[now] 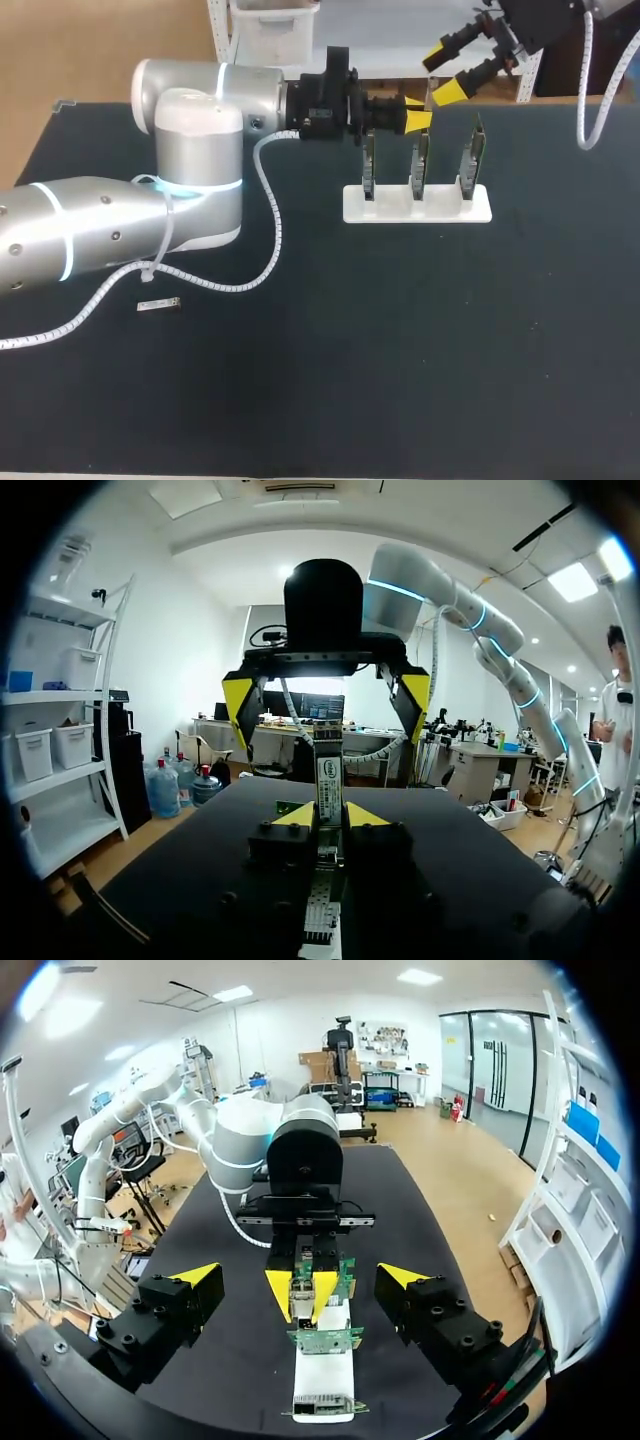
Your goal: Pick up the optical module with the left hand, and insert it into the network port with the right hand.
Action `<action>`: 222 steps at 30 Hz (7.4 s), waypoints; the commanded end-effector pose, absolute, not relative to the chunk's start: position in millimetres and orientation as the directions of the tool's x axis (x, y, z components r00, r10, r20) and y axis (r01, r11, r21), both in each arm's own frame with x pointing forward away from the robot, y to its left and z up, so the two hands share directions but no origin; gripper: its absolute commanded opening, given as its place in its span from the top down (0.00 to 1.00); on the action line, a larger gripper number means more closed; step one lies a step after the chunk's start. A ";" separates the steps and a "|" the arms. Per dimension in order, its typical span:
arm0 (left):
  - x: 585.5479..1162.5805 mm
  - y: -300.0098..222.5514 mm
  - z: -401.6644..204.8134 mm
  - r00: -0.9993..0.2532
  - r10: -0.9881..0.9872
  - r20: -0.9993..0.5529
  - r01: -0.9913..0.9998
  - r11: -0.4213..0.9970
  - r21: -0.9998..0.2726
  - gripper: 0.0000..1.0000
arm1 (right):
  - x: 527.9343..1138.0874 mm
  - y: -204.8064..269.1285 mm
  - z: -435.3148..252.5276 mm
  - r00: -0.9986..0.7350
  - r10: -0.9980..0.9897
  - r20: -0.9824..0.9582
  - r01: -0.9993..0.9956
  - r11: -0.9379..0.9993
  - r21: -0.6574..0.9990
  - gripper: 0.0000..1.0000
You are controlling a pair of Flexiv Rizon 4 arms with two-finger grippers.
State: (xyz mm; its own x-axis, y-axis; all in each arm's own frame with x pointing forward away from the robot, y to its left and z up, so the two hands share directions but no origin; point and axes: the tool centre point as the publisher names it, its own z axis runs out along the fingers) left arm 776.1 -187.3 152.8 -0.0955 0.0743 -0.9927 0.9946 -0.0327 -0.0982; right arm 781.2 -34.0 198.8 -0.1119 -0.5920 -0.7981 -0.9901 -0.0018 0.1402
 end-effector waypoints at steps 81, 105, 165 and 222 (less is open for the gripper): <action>770.8 -184.8 155.1 -0.064 0.124 -0.990 0.997 -0.031 -0.068 0.00 | 782.7 -38.1 192.2 -0.115 -0.608 -0.786 -0.990 0.009 0.138 1.00; 773.2 -162.8 142.1 0.045 0.445 -0.895 0.995 -0.099 0.001 0.00 | 785.1 -39.3 190.4 -0.115 -0.603 -0.789 -0.991 0.013 0.134 1.00; 766.1 -158.3 129.4 -0.029 0.487 -0.873 0.993 -0.083 -0.079 0.00 | 787.5 -42.0 188.6 -0.115 -0.603 -0.790 -0.991 0.009 0.137 1.00; 761.6 -156.6 125.5 -0.024 0.535 -0.845 0.992 -0.095 -0.088 0.00 | 782.4 -45.2 189.6 -0.116 -0.598 -0.793 -0.991 0.013 0.135 1.00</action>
State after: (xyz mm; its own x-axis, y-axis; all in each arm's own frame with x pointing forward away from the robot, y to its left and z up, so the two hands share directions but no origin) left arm 762.1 -156.2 125.1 -0.0230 0.5315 -0.8468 0.9914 -0.0973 -0.0880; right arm 785.4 -44.4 189.8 -0.1171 -0.6001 -0.7913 -0.9902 0.0091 0.1396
